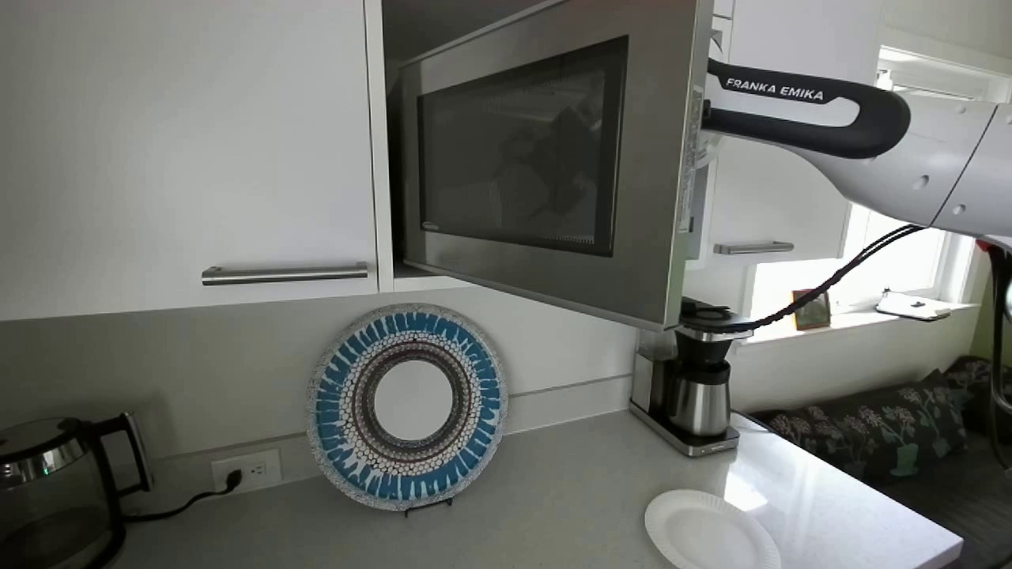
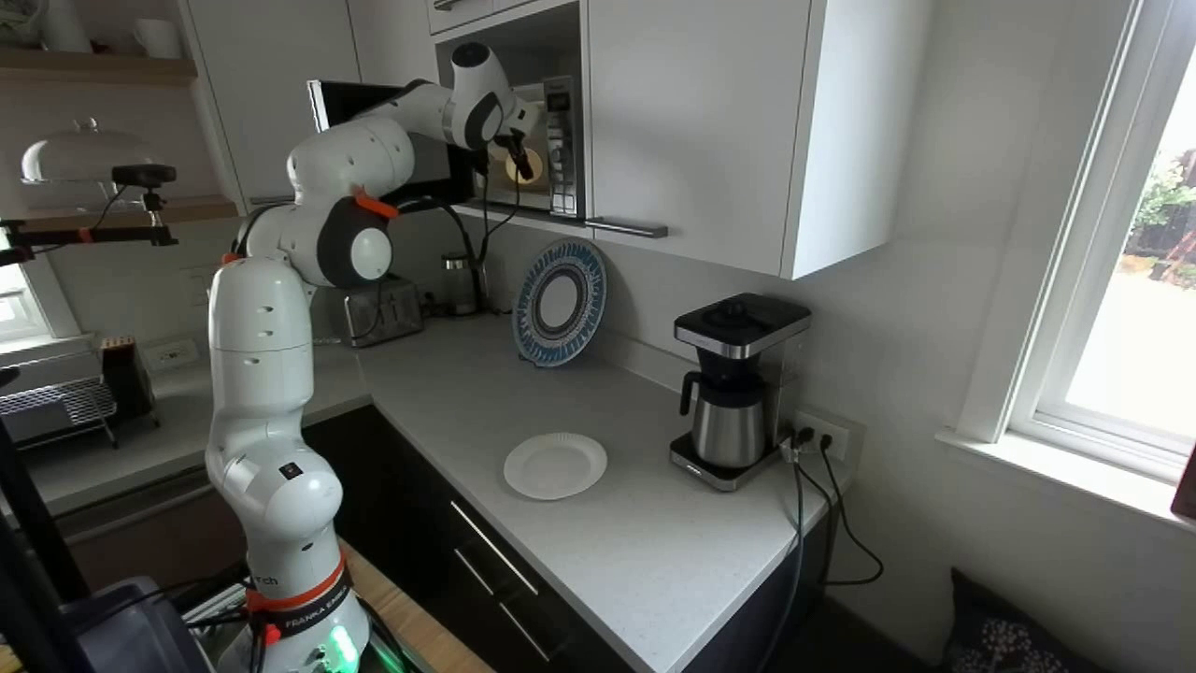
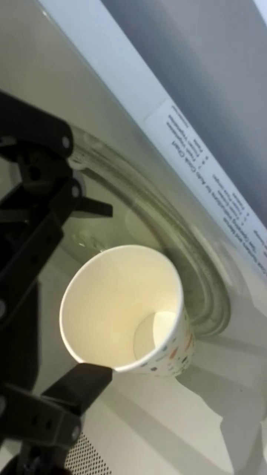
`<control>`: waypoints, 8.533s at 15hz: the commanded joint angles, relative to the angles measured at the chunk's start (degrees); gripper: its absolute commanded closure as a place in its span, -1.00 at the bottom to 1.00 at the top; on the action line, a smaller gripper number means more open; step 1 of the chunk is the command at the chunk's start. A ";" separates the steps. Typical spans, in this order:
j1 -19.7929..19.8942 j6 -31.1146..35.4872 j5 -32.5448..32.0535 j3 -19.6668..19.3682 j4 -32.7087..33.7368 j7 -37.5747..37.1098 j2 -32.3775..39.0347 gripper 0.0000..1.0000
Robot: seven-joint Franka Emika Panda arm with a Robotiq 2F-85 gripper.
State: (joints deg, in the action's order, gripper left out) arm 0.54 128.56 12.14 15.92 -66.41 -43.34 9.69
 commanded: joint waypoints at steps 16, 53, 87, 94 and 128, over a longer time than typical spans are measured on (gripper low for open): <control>0.17 6.17 12.50 2.04 -0.03 10.93 2.00 -1.00; 1.50 19.06 23.67 4.58 -4.50 55.10 1.39 0.98; 1.34 18.38 -15.61 3.78 -15.80 66.52 -9.38 0.98; 0.38 9.74 -20.91 4.82 -11.29 74.04 -8.24 0.98; -1.38 2.00 -26.80 5.36 1.37 81.09 -0.97 0.98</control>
State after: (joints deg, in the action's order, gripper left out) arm -0.69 134.73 -13.86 21.29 -66.85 35.92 8.69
